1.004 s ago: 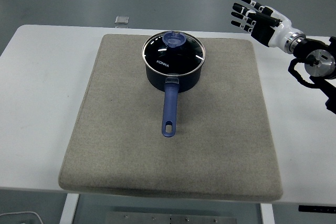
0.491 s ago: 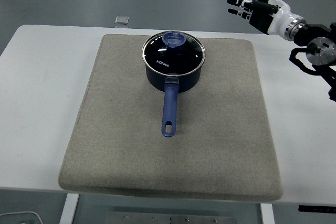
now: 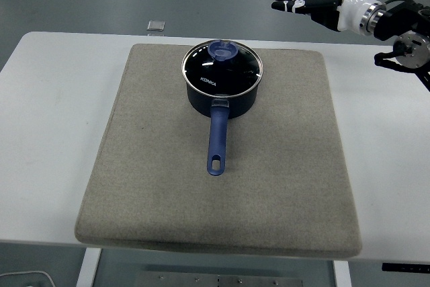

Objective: Lift the pot lid and place it to the right of the pot.

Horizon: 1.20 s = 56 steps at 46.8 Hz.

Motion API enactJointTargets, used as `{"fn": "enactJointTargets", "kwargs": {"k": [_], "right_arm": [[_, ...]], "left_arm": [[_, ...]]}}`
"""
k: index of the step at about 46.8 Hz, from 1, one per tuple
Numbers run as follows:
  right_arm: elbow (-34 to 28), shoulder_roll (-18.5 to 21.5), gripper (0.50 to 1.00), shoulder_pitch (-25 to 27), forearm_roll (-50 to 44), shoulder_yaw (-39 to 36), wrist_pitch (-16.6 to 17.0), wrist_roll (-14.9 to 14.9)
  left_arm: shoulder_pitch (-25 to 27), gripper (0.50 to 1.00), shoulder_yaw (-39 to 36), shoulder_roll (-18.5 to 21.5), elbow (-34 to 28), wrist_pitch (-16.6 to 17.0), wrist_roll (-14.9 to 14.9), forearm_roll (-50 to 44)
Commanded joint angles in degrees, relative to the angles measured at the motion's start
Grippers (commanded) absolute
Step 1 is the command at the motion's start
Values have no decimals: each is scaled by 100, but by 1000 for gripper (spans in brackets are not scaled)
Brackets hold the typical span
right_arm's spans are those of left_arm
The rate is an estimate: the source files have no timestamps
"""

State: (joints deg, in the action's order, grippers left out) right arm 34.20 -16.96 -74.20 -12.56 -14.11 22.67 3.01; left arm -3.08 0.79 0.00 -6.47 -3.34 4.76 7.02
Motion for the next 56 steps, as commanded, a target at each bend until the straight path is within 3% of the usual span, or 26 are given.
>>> {"fn": "enactJointTargets", "kwargs": {"k": [1,15,26,39,56], "right_arm": [[7,0,915,-121,-387,5,88,-2],[297,26,913,-516,-1855,171,71,-20],[394,588,913,-1193,-2576,1164,-298,-20],[394,1081,913,-1791,-2708,2096,-386,-46],[394,1423,911,-1826,-2998,2694,-676,-64]], "left_arm": [[0,1000,0,0,5,0,-1,1],[0,1000,0,0,-4,0,-1,1],[0,1000,0,0,-4,9,-1,1],[0,1000,0,0,5,0,7,1],[0,1000,0,0,5,0,-1,1]]}}
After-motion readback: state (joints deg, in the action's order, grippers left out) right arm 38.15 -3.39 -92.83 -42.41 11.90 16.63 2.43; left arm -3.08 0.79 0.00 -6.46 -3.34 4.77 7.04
